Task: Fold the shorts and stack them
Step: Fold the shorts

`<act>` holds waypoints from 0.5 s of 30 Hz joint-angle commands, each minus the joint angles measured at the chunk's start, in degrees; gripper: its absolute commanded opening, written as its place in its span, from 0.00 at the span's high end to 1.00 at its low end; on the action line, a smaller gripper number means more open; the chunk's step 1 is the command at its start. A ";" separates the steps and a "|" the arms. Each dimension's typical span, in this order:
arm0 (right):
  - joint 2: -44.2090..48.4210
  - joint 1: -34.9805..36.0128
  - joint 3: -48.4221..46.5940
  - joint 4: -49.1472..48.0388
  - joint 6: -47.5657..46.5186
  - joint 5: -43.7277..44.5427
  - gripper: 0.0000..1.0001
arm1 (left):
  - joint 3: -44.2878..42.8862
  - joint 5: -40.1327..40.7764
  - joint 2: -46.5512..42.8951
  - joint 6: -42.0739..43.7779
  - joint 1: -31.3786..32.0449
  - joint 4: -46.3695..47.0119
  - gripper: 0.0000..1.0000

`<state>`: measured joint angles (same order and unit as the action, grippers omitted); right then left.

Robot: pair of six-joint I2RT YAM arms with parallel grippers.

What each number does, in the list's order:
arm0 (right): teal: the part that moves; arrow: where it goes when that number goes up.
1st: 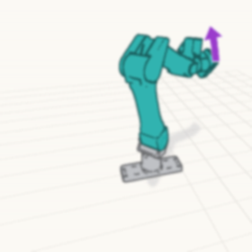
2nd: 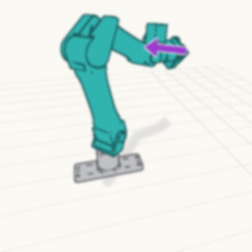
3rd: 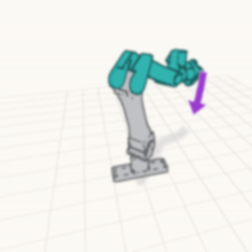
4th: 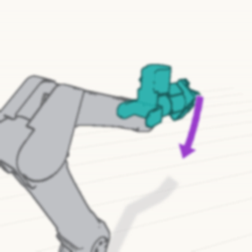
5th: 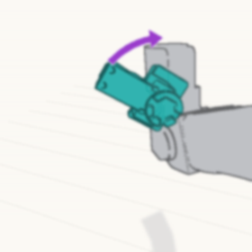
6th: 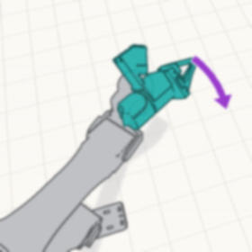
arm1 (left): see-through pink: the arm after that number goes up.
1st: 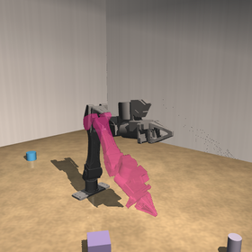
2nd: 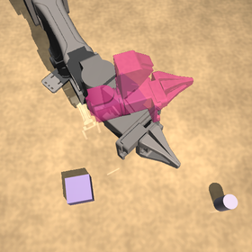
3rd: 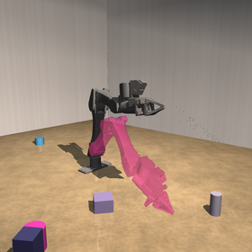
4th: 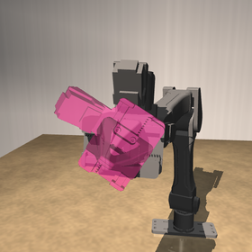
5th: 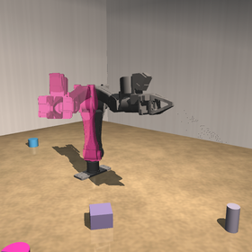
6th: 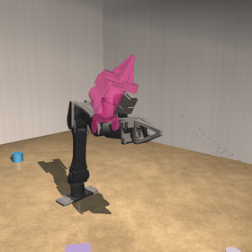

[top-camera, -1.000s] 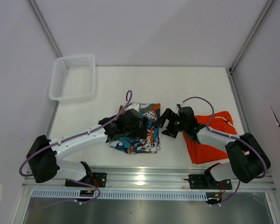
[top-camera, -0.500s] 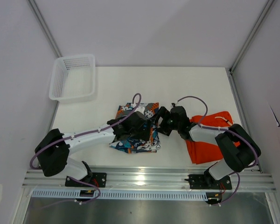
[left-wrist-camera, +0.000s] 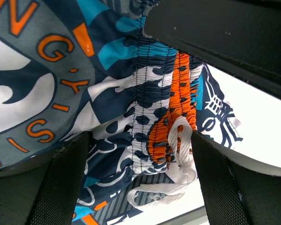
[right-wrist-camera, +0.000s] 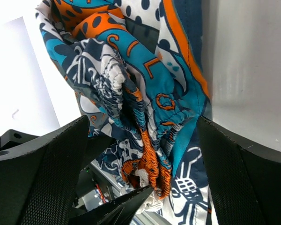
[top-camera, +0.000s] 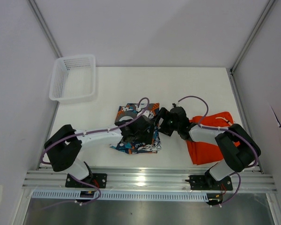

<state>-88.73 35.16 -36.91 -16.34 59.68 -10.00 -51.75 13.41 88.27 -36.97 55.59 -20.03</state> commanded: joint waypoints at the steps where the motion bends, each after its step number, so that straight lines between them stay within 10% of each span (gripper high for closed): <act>1: 1.63 0.09 -1.77 0.52 -1.85 2.00 0.04 | -0.99 1.53 0.94 0.41 0.74 2.54 0.11; 15: -4.07 0.09 -2.99 -7.48 -1.50 -2.48 0.29 | 1.65 2.15 -1.69 1.46 2.24 4.03 0.14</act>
<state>-90.63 35.14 -37.28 -19.53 59.07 -11.07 -51.05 14.37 89.06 -36.88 56.90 -18.04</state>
